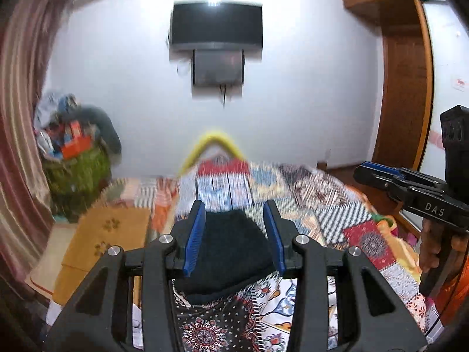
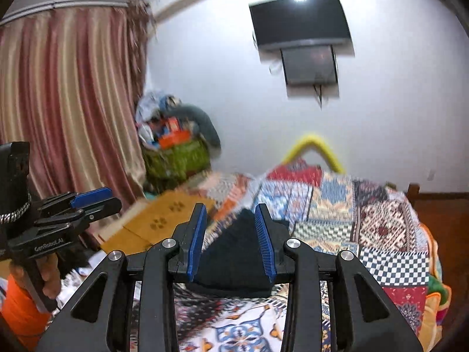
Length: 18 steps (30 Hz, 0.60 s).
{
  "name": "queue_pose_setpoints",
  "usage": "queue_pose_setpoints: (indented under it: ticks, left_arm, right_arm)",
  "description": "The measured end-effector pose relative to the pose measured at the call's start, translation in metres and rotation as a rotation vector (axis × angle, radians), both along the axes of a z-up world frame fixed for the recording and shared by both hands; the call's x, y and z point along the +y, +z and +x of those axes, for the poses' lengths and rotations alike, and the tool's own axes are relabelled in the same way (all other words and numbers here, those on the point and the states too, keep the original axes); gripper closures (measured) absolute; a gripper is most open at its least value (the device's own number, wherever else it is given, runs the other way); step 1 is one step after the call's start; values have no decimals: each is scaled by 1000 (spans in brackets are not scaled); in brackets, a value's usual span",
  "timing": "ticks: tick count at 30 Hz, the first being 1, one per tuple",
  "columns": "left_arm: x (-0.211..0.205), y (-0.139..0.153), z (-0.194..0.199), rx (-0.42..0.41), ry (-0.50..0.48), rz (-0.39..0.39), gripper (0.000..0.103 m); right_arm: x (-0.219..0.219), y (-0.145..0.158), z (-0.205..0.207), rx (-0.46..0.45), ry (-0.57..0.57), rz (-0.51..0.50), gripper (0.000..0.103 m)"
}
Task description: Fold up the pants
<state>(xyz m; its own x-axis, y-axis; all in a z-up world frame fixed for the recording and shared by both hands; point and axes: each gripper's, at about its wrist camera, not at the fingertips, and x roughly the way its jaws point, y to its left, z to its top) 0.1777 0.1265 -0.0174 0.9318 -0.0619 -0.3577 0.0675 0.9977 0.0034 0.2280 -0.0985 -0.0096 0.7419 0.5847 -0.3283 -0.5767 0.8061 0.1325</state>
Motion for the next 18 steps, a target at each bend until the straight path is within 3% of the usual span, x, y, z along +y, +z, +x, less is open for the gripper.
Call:
queue_pose_setpoints:
  ticks: [4,7,11,13,18]
  left_arm:
    - [-20,10,-56,-102,37,17,63]
    - [-29,12,-88,-159,57,-2,57]
    - [-36,9,-115,-203,84,-16,37]
    - [-36,7,-122,-207,88,-27,33]
    - [-31,3,-131,-214,116,-53,2]
  right_arm:
    - [-5,12,-48,-93,-1,33,72]
    - [-3,14,-86,-176,-2,29,72]
    - [1,13,-118,-225,-11,-1,68]
    - [0,9,-122,-218,-15,15,45]
    - [-6,2,-120,-185,-65,51,21]
